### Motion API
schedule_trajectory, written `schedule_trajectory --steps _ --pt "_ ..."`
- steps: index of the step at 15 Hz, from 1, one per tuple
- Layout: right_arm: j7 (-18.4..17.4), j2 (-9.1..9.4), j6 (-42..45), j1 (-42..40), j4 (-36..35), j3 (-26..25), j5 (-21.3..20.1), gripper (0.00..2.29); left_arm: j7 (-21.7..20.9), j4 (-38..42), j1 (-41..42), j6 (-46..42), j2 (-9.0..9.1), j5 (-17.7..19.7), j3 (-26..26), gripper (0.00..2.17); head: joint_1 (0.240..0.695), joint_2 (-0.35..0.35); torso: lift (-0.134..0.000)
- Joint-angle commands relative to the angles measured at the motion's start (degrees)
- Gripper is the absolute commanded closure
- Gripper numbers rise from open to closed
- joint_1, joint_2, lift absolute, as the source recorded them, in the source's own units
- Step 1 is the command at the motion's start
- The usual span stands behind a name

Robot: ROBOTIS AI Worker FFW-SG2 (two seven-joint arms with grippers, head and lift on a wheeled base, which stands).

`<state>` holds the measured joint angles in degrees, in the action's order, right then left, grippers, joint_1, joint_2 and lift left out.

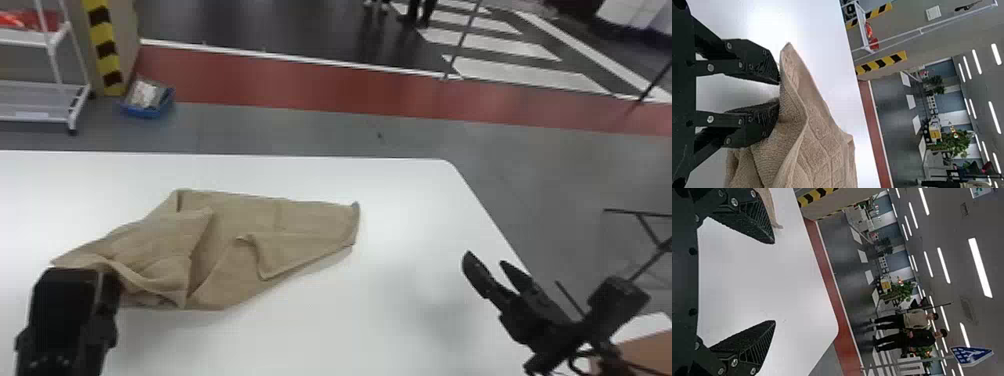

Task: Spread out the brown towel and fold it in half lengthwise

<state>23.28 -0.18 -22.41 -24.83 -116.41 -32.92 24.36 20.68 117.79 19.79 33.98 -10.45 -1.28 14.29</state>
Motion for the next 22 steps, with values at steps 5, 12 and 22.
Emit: schedule_trajectory --steps 5,12,22 --pt "0.0 0.23 -0.9 -0.7 -1.0 -0.4 0.4 0.18 3.3 3.8 3.0 -2.9 0.08 1.4 -5.8 0.02 0.695 -0.238 -0.125" --pt "0.0 0.23 -0.8 -2.2 -3.0 0.7 -0.2 0.18 -2.7 -1.3 -2.9 -5.9 -0.62 3.7 -7.2 0.25 0.695 -0.182 -0.125" --pt "0.0 0.23 -0.4 -2.6 -3.7 1.8 -0.5 0.18 -8.6 -6.3 -5.1 -4.5 -0.97 5.9 -9.1 0.42 0.695 -0.195 -0.125"
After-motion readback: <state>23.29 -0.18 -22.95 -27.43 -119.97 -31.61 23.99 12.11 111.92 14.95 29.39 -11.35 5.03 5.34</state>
